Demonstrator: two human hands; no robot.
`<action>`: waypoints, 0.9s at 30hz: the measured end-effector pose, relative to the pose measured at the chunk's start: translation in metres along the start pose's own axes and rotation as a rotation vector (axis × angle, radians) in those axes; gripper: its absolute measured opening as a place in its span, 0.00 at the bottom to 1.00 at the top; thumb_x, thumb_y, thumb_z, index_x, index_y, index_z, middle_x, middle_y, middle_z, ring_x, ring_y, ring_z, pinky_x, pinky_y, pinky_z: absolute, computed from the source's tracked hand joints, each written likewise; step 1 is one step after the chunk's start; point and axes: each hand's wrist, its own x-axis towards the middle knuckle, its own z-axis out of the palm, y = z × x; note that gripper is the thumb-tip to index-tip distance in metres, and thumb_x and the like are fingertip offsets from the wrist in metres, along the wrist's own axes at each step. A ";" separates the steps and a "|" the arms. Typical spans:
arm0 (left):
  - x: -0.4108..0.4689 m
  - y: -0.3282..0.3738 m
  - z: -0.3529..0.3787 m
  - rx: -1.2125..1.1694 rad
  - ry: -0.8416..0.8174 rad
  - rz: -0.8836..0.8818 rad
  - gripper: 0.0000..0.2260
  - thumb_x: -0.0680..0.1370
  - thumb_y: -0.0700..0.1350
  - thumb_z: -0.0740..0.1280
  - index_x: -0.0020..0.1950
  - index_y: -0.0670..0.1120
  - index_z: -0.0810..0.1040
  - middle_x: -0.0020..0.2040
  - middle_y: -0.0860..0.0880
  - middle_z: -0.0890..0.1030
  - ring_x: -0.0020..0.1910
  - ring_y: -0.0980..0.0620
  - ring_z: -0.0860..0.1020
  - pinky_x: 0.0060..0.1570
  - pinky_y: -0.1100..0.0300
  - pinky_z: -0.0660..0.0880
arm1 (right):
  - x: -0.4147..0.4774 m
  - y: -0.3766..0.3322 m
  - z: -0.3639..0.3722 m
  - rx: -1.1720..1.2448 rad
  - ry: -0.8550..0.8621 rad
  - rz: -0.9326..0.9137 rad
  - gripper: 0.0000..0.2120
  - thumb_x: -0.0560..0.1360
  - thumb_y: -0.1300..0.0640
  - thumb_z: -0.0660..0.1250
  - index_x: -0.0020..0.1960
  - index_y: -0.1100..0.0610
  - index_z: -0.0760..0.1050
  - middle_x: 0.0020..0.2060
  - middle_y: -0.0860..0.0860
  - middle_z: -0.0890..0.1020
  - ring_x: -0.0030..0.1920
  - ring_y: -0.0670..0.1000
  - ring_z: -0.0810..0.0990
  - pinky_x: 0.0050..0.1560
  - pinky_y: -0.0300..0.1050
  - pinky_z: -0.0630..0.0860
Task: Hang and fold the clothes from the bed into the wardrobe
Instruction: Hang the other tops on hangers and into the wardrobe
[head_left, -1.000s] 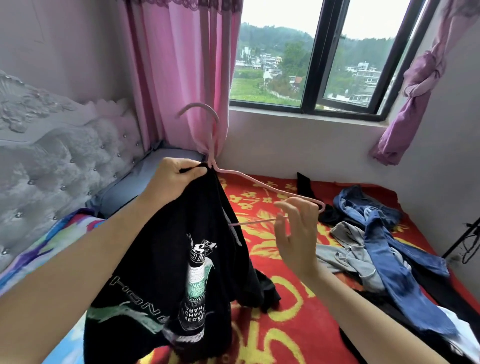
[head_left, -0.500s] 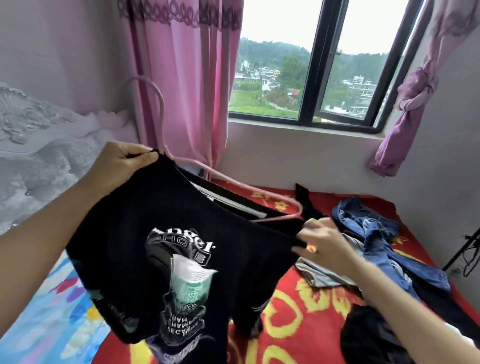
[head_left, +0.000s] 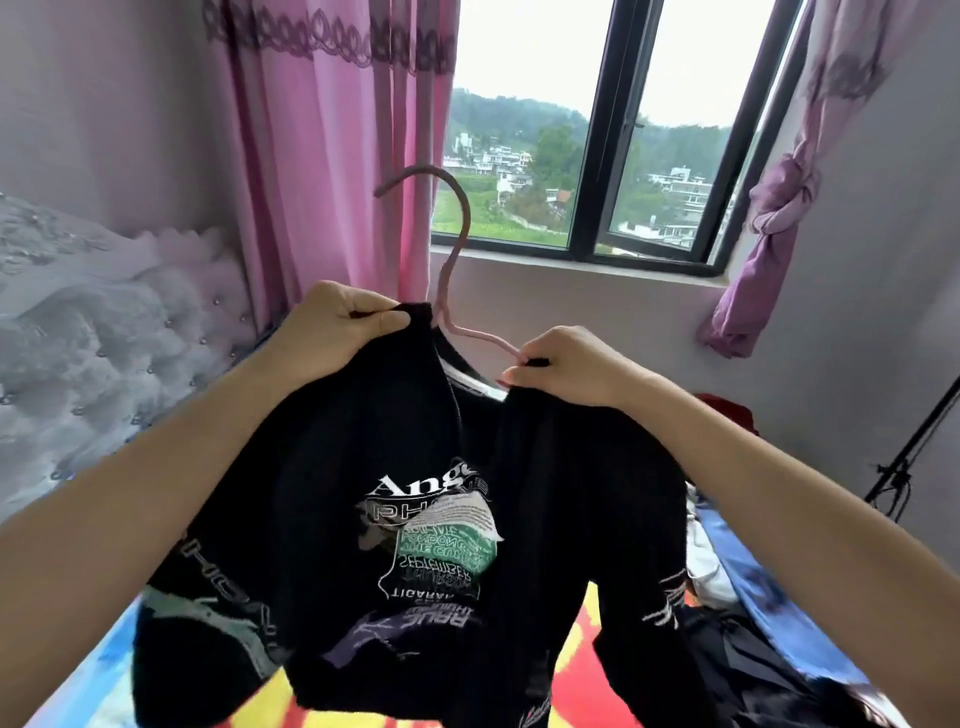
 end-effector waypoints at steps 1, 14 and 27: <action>-0.001 -0.006 -0.008 -0.017 0.012 -0.020 0.07 0.75 0.42 0.69 0.46 0.55 0.82 0.30 0.68 0.78 0.34 0.71 0.78 0.39 0.79 0.71 | -0.001 0.006 -0.007 -0.014 0.013 0.021 0.18 0.76 0.50 0.65 0.29 0.49 0.69 0.33 0.46 0.71 0.41 0.49 0.71 0.49 0.46 0.68; -0.014 -0.029 -0.033 -0.179 -0.004 -0.141 0.18 0.76 0.39 0.67 0.32 0.59 0.84 0.30 0.57 0.82 0.29 0.63 0.79 0.31 0.73 0.73 | -0.009 0.024 -0.043 0.399 0.196 0.180 0.14 0.78 0.56 0.63 0.35 0.57 0.76 0.40 0.55 0.80 0.42 0.52 0.76 0.47 0.34 0.70; -0.096 0.009 -0.089 0.110 0.087 -0.206 0.14 0.75 0.40 0.68 0.33 0.56 0.82 0.29 0.60 0.80 0.29 0.66 0.76 0.33 0.76 0.68 | 0.029 -0.075 -0.012 0.579 -0.358 -0.241 0.19 0.80 0.51 0.55 0.33 0.57 0.68 0.21 0.45 0.62 0.20 0.44 0.57 0.21 0.33 0.57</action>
